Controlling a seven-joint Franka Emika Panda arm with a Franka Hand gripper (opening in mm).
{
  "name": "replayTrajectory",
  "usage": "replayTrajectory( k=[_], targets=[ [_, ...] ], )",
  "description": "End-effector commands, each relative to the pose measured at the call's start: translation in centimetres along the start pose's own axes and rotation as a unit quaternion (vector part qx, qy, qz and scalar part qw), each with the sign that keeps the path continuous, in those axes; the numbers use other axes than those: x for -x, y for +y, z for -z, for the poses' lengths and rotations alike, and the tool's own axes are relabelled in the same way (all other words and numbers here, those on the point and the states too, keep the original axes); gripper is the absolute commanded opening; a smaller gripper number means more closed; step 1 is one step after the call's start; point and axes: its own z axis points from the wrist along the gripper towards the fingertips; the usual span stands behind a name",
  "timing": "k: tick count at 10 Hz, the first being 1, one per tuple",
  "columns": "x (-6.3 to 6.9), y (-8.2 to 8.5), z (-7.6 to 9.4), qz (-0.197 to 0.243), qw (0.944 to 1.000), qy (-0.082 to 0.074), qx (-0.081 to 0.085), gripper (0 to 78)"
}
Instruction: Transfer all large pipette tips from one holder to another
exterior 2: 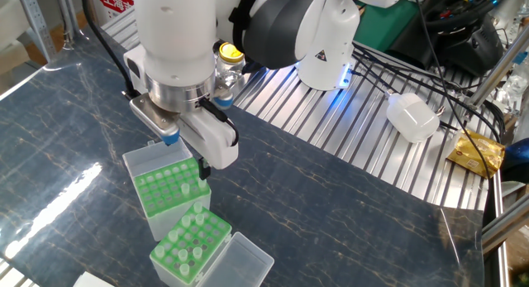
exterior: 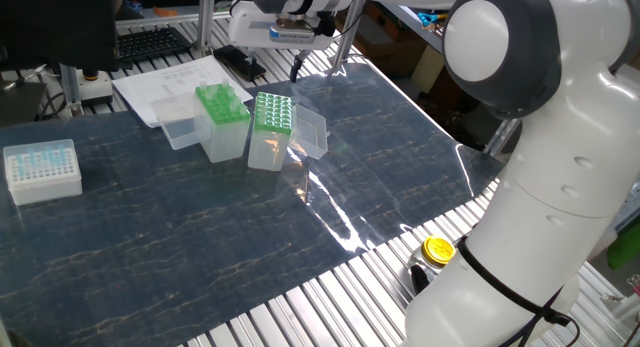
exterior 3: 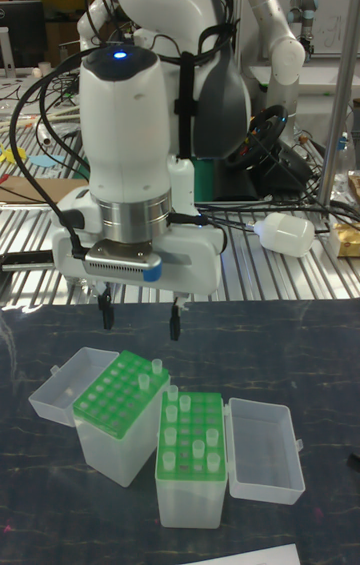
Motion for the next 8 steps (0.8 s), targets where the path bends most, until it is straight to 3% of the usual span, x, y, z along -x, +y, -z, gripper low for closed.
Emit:
replayTrajectory(
  k=[1,5,8],
  targets=[
    [-0.2,3.5,0.2,-0.091,0.9955,0.025,-0.009,77.4],
    [-0.3,4.6,0.1,-0.115,0.9930,0.025,-0.010,77.4],
    [-0.5,6.5,0.0,-0.151,0.9881,0.024,-0.011,77.4]
  ],
)
